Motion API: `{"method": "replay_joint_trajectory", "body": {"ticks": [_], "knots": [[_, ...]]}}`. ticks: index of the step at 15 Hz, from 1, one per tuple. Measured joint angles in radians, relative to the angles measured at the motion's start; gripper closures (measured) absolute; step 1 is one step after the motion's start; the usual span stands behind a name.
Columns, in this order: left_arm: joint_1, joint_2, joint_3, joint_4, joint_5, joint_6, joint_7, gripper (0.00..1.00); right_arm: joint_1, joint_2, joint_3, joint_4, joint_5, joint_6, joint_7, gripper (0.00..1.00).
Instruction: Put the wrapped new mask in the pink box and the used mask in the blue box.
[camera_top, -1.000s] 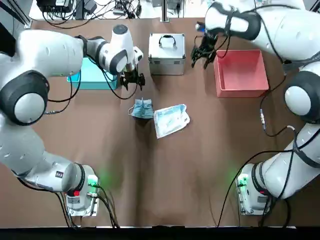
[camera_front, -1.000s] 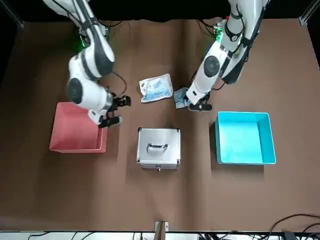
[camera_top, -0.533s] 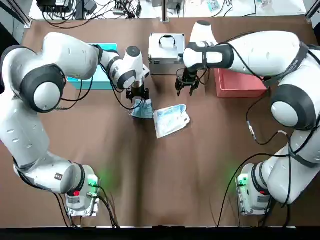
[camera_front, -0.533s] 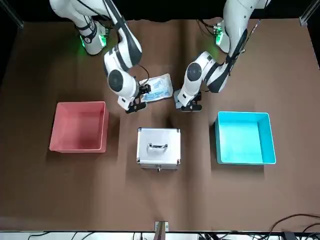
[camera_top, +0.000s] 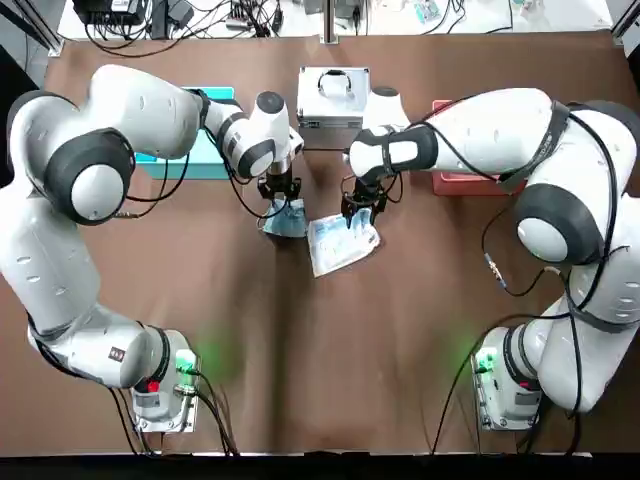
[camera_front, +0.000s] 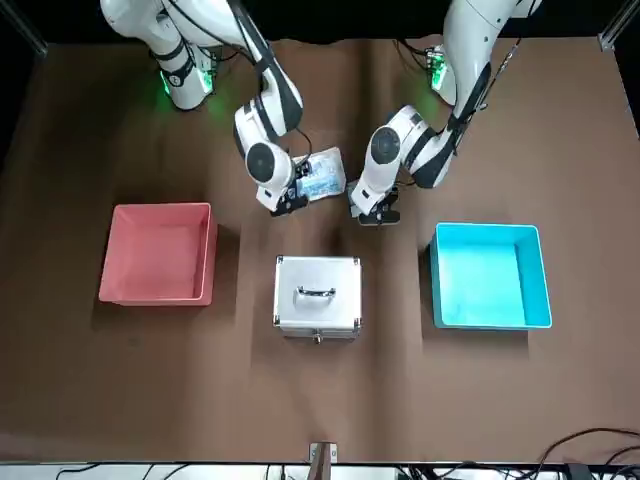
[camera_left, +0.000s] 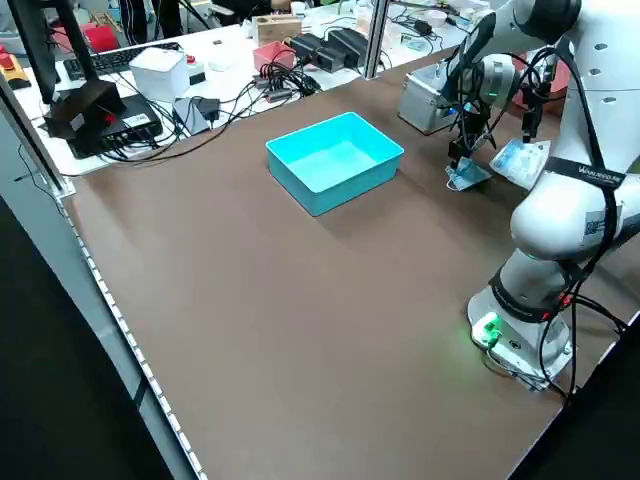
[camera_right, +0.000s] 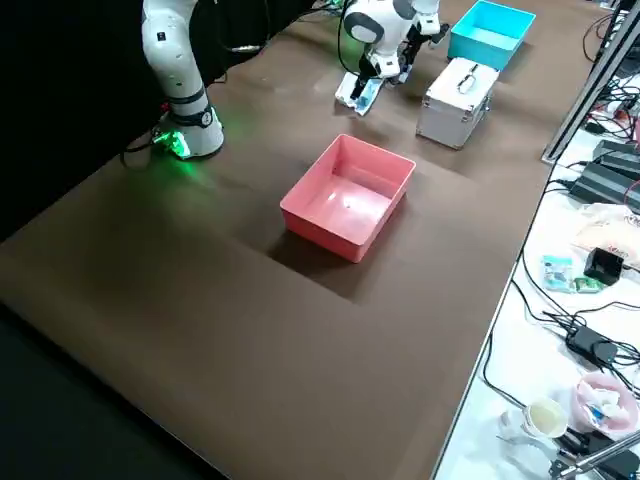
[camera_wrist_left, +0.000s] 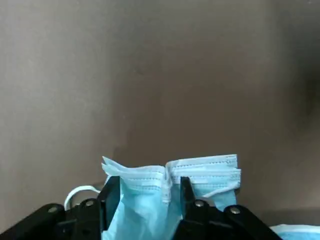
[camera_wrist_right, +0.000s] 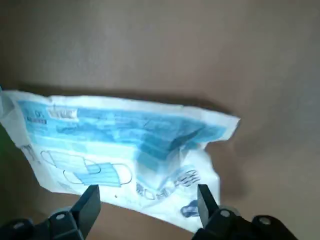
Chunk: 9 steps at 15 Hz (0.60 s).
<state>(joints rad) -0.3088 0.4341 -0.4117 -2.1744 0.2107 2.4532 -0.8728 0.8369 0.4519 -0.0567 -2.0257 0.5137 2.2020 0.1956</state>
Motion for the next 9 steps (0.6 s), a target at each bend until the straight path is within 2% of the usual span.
{"method": "replay_joint_trajectory", "body": {"ticks": [1,2,5,7,9], "knots": [[-0.005,0.0,0.0,0.0,0.0,0.0,-0.009,0.44,0.014,0.004,0.0,-0.001,0.002,0.0,0.009,0.14],[-0.008,0.001,0.0,0.0,0.0,-0.001,-0.014,0.49,0.024,0.009,0.0,-0.001,0.004,0.0,0.016,0.21],[-0.009,0.005,0.0,0.0,0.0,-0.003,-0.023,0.58,0.033,0.033,-0.002,-0.002,0.007,0.0,0.03,0.26],[-0.009,0.006,0.0,0.002,0.0,-0.008,-0.038,0.77,0.033,0.041,-0.004,-0.002,0.009,0.0,0.032,0.3],[-0.009,0.006,0.0,0.017,0.0,-0.044,-0.048,0.81,0.033,0.048,-0.005,-0.001,0.01,0.006,0.04,0.33]]}}
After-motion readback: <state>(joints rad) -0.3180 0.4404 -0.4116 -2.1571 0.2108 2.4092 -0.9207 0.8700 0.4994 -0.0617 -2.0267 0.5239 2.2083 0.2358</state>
